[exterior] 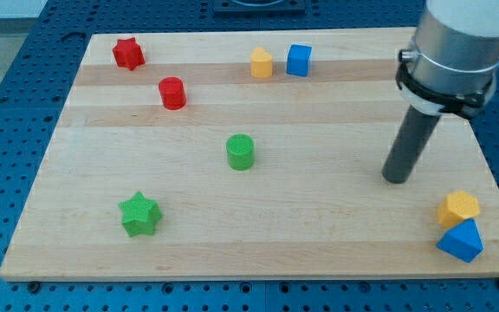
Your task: Move your arm to the top center
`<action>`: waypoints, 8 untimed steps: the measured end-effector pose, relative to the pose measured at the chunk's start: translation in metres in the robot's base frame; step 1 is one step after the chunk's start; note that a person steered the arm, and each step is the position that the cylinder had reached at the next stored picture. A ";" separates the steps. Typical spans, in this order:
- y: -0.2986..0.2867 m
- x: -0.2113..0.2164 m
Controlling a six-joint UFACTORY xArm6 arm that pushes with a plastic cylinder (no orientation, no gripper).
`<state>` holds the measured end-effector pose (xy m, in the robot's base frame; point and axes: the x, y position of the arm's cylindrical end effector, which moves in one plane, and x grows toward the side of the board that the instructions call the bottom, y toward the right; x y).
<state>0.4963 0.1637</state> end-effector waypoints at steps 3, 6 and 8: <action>-0.048 -0.028; -0.076 -0.030; -0.110 -0.030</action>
<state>0.4661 0.0539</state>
